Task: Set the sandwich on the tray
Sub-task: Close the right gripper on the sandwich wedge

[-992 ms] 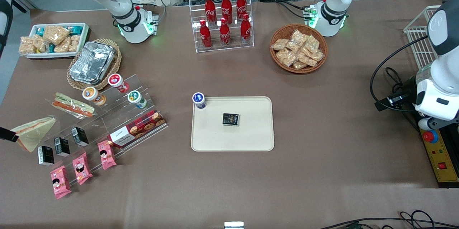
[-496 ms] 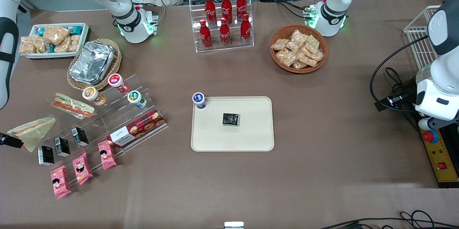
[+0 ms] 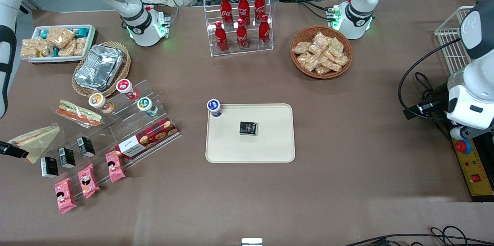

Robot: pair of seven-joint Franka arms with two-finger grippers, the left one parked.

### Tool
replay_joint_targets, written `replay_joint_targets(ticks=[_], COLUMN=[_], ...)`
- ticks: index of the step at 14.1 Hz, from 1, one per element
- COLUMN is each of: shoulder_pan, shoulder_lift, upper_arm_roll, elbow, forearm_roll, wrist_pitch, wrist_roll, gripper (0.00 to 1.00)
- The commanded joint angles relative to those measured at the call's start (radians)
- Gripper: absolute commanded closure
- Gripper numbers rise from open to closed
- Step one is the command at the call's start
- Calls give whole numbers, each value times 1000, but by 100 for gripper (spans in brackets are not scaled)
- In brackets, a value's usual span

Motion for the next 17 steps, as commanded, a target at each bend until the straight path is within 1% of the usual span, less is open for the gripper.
replay_joint_targets(ticks=[1,5,6,7,9,12,14,17], shoulder_pan=[-5,-18,-29,-32,-32,-31,-25,-12], shoulder_lift=[5,-3,-3,-3,-4,-15,-25,-21], upper_arm_roll=[-1,-1,0,-1,-3,-3,-1,3], elbow=[-19,-51,-51,-50,-50,-38,-21,62], forearm_roll=[34,34,34,36,34,34,28,22], wrist_pitch=[23,23,23,19,9,-15,-56,-138], wrist_roll=[-18,-36,-64,-82,-156,-208,-213,-213], gripper=[2,2,5,12,45,73,77,78])
